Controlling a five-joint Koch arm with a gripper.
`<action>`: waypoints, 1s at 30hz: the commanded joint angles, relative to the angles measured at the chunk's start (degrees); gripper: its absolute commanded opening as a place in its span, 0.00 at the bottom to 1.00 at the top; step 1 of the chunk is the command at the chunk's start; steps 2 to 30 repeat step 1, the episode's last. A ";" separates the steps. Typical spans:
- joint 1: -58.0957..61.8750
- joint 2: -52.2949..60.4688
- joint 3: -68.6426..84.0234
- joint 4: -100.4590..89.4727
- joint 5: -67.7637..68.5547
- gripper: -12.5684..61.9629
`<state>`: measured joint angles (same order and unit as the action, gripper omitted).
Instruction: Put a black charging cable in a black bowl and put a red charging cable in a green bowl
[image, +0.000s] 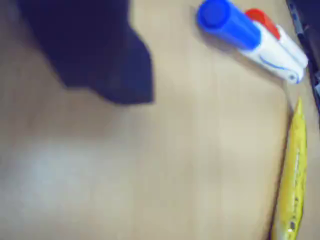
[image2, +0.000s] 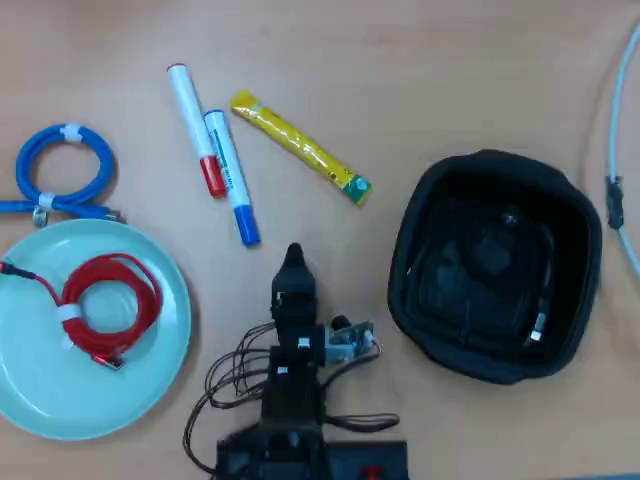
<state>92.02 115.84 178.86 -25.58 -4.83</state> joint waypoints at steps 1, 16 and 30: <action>0.00 -0.53 1.67 -2.55 0.00 0.67; 0.00 -0.53 1.67 -2.55 0.00 0.67; 0.00 -0.53 1.67 -2.55 0.00 0.67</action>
